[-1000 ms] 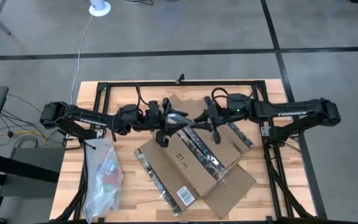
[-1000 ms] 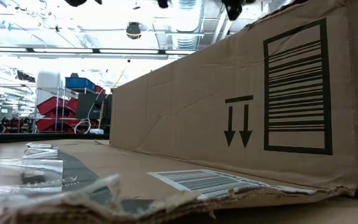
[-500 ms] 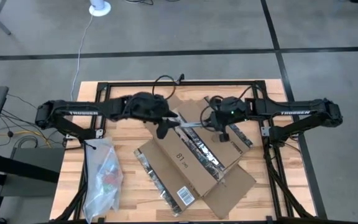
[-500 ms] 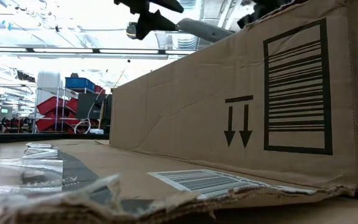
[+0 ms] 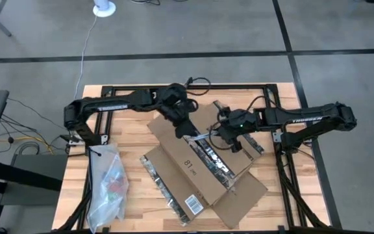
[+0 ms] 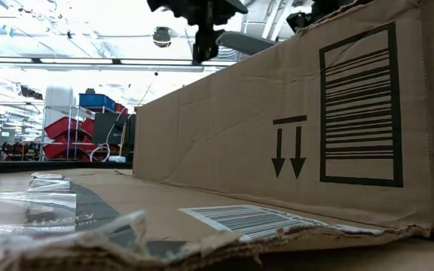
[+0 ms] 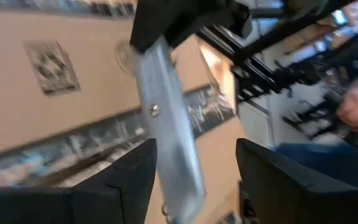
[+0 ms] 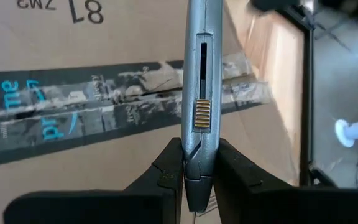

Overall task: Unpack boxes
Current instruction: Break down the box until it is fully flat

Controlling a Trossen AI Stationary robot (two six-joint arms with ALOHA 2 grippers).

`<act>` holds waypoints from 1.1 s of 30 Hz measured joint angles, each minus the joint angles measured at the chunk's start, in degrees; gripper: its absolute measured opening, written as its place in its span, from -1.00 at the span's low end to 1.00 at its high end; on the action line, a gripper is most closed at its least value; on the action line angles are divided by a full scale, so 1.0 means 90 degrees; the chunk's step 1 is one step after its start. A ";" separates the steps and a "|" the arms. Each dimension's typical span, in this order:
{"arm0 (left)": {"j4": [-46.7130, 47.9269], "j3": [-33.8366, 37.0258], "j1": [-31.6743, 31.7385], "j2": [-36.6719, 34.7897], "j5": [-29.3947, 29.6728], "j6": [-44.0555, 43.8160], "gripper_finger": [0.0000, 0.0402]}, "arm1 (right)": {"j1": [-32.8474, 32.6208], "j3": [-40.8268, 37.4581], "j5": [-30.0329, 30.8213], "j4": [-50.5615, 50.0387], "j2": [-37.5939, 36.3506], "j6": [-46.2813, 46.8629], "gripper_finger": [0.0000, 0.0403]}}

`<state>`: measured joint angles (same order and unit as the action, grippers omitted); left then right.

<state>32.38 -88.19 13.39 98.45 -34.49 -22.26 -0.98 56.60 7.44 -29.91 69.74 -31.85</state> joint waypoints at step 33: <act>-0.0724 -0.0016 -0.0161 0.0955 -0.1390 -0.0653 0.02 | -0.0268 0.0000 0.0662 0.0329 0.0119 -0.1737 -0.79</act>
<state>25.87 -88.33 11.95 107.04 -47.00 -28.14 -3.40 56.60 13.40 -26.94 70.80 -47.48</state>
